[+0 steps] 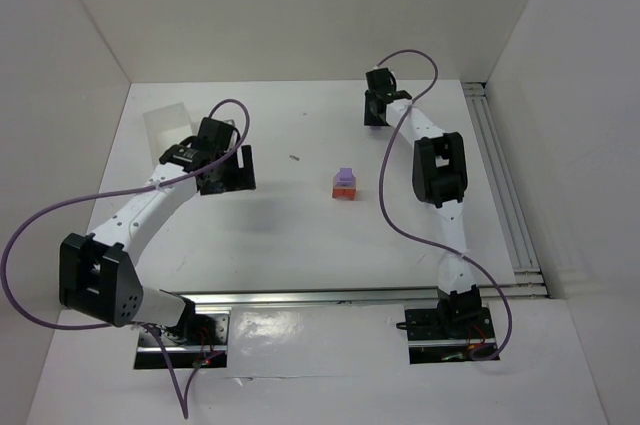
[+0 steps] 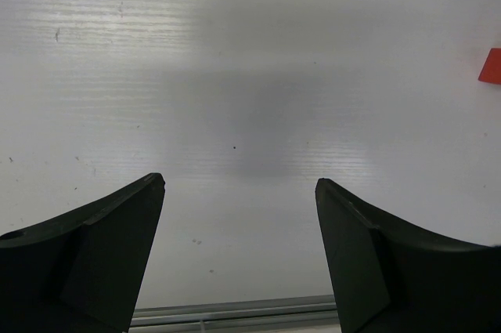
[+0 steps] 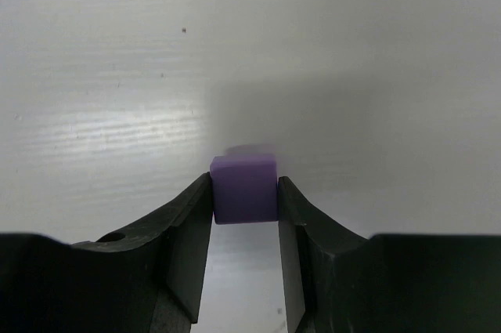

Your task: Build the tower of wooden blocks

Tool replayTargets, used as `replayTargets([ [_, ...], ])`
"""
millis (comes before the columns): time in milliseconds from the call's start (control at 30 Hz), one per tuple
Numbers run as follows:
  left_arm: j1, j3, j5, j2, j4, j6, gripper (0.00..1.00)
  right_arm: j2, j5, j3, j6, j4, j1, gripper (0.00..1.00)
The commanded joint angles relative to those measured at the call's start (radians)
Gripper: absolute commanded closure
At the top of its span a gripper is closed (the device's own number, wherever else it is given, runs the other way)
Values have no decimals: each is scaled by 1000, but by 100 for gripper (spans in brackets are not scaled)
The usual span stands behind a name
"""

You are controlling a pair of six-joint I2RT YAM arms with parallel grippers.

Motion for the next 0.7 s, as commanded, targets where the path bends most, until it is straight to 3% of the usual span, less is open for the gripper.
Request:
replayTargets([
  [0, -3, 43, -5, -58, 2, 13, 9, -190, 34, -64, 68, -8, 24, 60],
  [233, -3, 3, -5, -119, -7, 13, 9, -574, 97, -430, 213, 18, 62, 60],
  [367, -3, -8, 5, -139, -7, 13, 9, -756, 135, -646, 279, -2, 151, 60],
  [567, -3, -17, -26, -139, -7, 22, 9, -928, 190, -793, 392, -63, 283, 60],
  [667, -3, -17, -26, -130, -7, 22, 9, -940, 201, -825, 431, -101, 338, 60],
])
